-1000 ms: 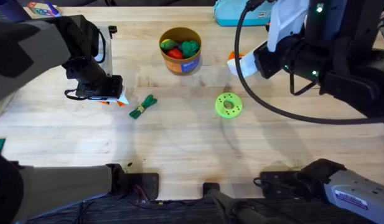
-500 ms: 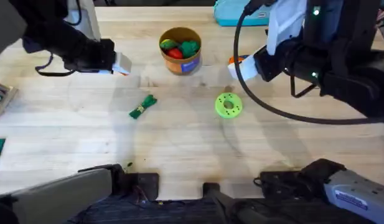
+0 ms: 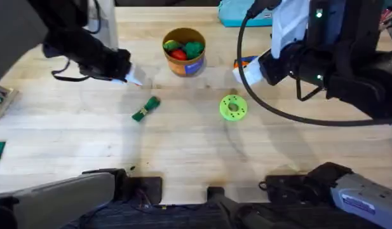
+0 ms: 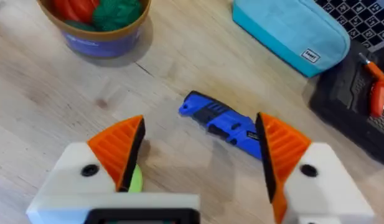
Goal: Pick up the gripper from the table and insert it into the empty holder that is missing its gripper. Then pick up a screw, insert it into the mounting hole, and use the screwdriver to tighten it. Finally, clean up the table by picking up the vegetable and placing it into the bucket.
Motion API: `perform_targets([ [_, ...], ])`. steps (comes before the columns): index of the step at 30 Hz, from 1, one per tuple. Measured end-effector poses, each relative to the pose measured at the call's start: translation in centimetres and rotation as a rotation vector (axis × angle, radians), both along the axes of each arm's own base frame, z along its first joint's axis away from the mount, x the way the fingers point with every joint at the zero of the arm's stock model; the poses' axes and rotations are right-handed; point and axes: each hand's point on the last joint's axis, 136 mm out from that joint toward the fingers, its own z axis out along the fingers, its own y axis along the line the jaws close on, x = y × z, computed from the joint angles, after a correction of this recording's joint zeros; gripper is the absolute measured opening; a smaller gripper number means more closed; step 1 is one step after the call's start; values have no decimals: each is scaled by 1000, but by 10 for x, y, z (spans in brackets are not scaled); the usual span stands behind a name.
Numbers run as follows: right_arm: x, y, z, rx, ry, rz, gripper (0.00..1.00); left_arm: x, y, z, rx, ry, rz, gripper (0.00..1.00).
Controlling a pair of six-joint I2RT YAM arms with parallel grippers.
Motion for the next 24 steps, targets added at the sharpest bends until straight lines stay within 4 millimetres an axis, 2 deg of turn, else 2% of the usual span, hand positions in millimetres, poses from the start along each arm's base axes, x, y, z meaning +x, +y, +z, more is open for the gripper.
perform_targets([
  [1,0,0,0,0,1,0,986,-2,-5,-3,17,3,-34,275],
  [3,0,0,-1,-1,2,0,986,-6,-15,-9,58,13,-108,43],
  [5,-1,0,-1,-2,5,0,986,-12,-23,-16,92,29,-165,10],
  [6,-1,0,-1,-3,6,0,986,-16,-26,-19,108,38,-190,40],
  [8,-2,-1,-3,-6,12,0,986,-22,-30,-25,137,56,-229,285],
  [11,-5,-2,-7,-15,32,0,986,-30,-33,-33,172,77,-272,570],
  [15,-9,-4,-12,-28,59,0,986,-37,-32,-44,209,99,-294,845],
  [19,-12,-6,-16,-37,78,0,986,-47,-27,-56,226,129,-298,977],
  [24,-12,-6,-16,-37,79,0,986,-55,-24,-81,238,137,-298,986],
])
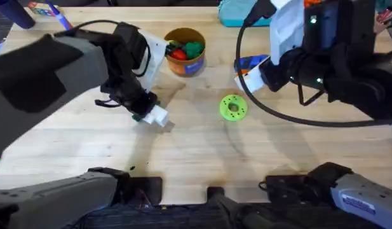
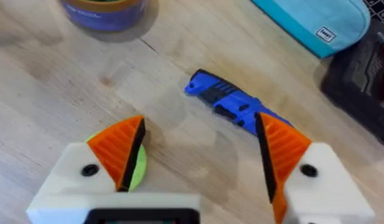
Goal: Pick up the gripper from the table and insert it into the empty holder that is missing its gripper. Then pick up a screw, insert it into the mounting hole, and use the screwdriver to tighten it. Finally, clean up the table by picking up the vegetable and placing it into the bucket.
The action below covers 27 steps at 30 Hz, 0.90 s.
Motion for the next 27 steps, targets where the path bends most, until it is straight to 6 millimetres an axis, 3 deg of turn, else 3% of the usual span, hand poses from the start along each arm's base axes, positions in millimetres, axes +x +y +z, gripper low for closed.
perform_targets([
  [6,0,0,0,0,0,0,986,-1,0,-20,-6,-24,0,988],
  [20,0,0,0,0,0,0,986,7,-7,-24,-40,-44,-5,939],
  [23,0,0,0,0,0,0,986,10,-9,-24,-48,-36,-11,862],
  [27,0,0,0,0,0,0,986,13,-11,-24,-56,-36,-5,618],
])
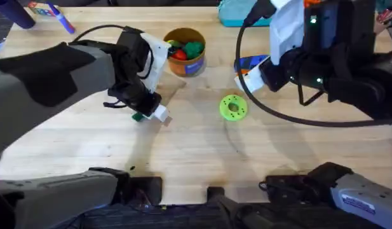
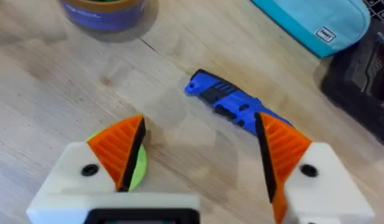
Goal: Pick up the gripper from the table and insert it into the empty holder that is missing its gripper. Then pick up a screw, insert it into the mounting hole, and use the screwdriver to tighten it. Finally, clean up the table by picking up the vegetable and placing it into the bucket.
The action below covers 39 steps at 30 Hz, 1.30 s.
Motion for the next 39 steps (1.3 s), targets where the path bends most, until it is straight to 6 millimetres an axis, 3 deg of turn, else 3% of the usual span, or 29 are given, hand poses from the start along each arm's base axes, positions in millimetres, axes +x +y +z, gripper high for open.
perform_targets([
  [1,0,0,0,0,0,0,986,1,0,0,-1,-3,0,524],
  [3,0,0,0,0,0,0,986,3,-1,0,-4,-10,-3,204],
  [4,0,0,0,0,0,0,986,3,-1,1,-7,-10,-5,97],
  [6,0,0,0,0,0,0,986,2,-2,1,-10,-7,-2,14],
  [16,0,0,0,0,0,0,986,-1,-2,3,-2,38,-1,9],
  [19,0,0,0,0,1,0,986,-10,1,10,18,127,0,9],
  [21,0,0,0,0,0,0,986,-6,0,24,23,141,0,9],
  [27,0,0,0,0,0,0,986,54,-12,98,-16,-50,4,9],
  [32,0,0,0,0,0,0,986,120,-34,152,-141,-337,51,9],
  [36,0,0,0,0,1,0,986,157,-58,176,-293,-485,92,9],
  [39,0,0,0,0,1,0,986,170,-72,177,-354,-510,109,9],
])
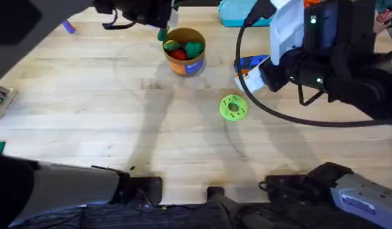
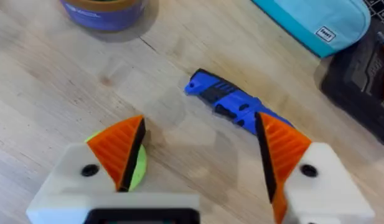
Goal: Pick up the gripper from the table and insert it into the empty holder that is missing its gripper. Then pick up a screw, insert it into the mounting hole, and use the screwdriver to tighten it. Finally, clean up the table by picking up the vegetable and placing it into the bucket.
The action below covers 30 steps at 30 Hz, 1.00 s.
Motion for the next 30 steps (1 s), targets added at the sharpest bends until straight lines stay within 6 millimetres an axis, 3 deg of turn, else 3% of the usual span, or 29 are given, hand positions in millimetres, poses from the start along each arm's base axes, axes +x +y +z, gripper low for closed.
perform_targets([
  [3,0,0,0,0,-1,0,986,5,-16,-17,-22,36,-16,9],
  [7,0,0,0,0,0,0,986,10,-36,-57,-22,120,-46,9],
  [11,0,0,0,0,0,0,986,7,-41,-90,-22,212,-32,9],
  [17,0,0,-1,-1,3,0,986,8,-39,-87,-35,207,-16,32],
  [18,0,0,0,-1,2,0,986,8,-38,-87,-34,209,-16,74],
  [19,0,0,0,-1,2,0,986,8,-39,-87,-35,209,-15,192],
  [24,-1,0,-1,-1,3,0,986,7,-44,-81,-57,199,-26,915],
  [26,-1,0,0,-1,3,0,986,7,-44,-78,-58,193,-28,982],
  [30,-1,0,-1,-1,3,0,986,11,-44,-71,-61,181,-27,986],
])
